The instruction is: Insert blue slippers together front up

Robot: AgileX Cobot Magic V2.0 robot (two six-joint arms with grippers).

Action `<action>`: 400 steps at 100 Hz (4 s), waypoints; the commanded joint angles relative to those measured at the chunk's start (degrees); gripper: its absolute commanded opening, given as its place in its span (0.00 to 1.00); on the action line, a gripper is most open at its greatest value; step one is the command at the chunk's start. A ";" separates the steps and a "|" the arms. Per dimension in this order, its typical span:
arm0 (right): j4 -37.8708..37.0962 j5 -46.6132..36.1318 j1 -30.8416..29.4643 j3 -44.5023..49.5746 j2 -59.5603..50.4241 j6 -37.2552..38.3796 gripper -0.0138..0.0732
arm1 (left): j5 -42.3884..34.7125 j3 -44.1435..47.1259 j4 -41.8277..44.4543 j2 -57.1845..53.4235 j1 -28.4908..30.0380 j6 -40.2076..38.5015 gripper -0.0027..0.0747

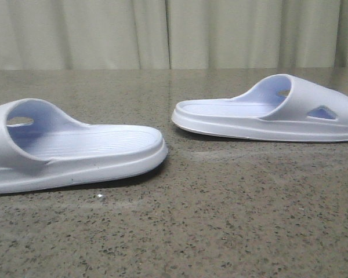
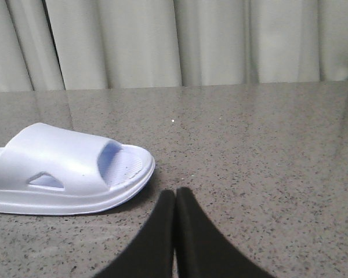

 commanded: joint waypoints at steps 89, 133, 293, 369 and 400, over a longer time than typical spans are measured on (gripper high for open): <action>-0.06 -4.46 -0.31 1.25 -1.20 0.00 0.04 | -4.39 0.53 -0.07 -1.65 0.06 -0.57 0.06; -0.06 -10.04 -0.31 0.99 -1.20 0.00 0.04 | -9.15 0.53 -15.88 -1.65 0.06 -0.57 0.06; 4.93 19.77 -0.31 -32.10 22.05 0.00 0.45 | 28.88 -33.04 -37.20 31.49 0.06 -0.44 0.59; 4.93 18.52 0.89 -32.10 22.05 0.00 0.51 | 23.72 -30.22 -35.84 38.91 0.06 -9.88 0.69; 4.93 18.52 0.89 -32.10 22.05 0.00 0.51 | 23.17 -30.22 -36.79 46.09 0.06 -10.03 0.69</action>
